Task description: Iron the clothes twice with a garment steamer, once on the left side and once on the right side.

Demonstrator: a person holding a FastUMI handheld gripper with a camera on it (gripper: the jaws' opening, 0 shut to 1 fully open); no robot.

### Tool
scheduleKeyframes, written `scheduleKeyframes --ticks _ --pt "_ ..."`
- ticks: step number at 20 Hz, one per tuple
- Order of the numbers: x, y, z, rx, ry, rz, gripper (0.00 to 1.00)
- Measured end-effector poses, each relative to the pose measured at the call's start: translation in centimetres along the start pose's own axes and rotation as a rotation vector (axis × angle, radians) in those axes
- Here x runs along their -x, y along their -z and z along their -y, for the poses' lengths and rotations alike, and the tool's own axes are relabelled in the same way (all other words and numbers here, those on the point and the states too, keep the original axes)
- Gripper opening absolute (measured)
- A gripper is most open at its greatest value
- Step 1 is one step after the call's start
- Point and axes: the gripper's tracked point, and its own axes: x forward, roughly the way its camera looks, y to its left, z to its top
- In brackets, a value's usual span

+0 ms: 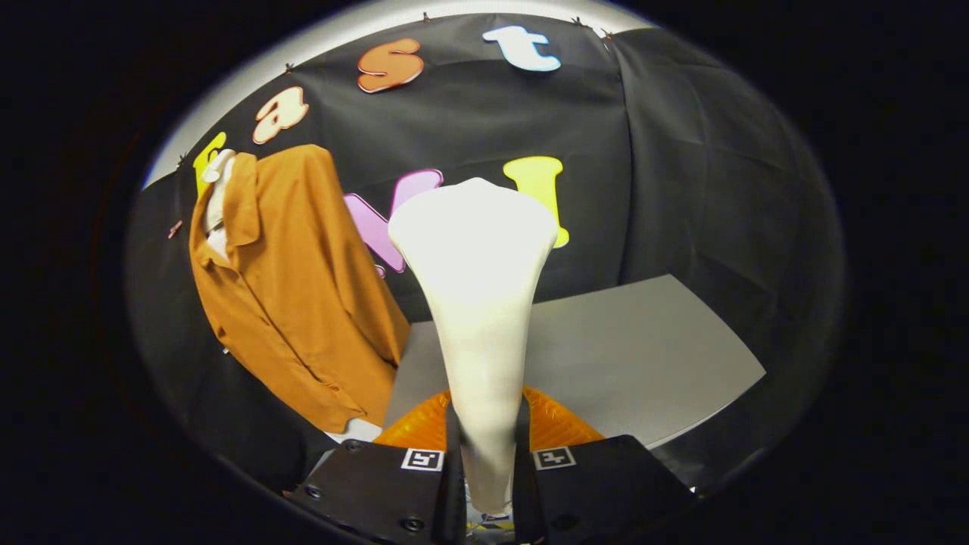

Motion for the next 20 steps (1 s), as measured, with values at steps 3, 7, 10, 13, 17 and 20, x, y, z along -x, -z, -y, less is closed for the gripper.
scheduleKeyframes --ticks 3,7,10,13,17,20 --pt "2.8 -0.5 -5.3 0.03 -0.036 0.076 0.28" --pt "4.6 -0.7 -11.2 0.077 -0.039 0.158 0.28" --pt "3.8 -0.2 -14.4 0.08 -0.026 0.185 0.28" --pt "1.8 0.4 -17.2 0.087 -0.017 0.208 0.28" --pt "-2.0 2.3 -19.5 0.106 0.012 0.198 0.28" --pt "-4.4 3.4 -20.3 0.113 0.044 0.19 0.28"
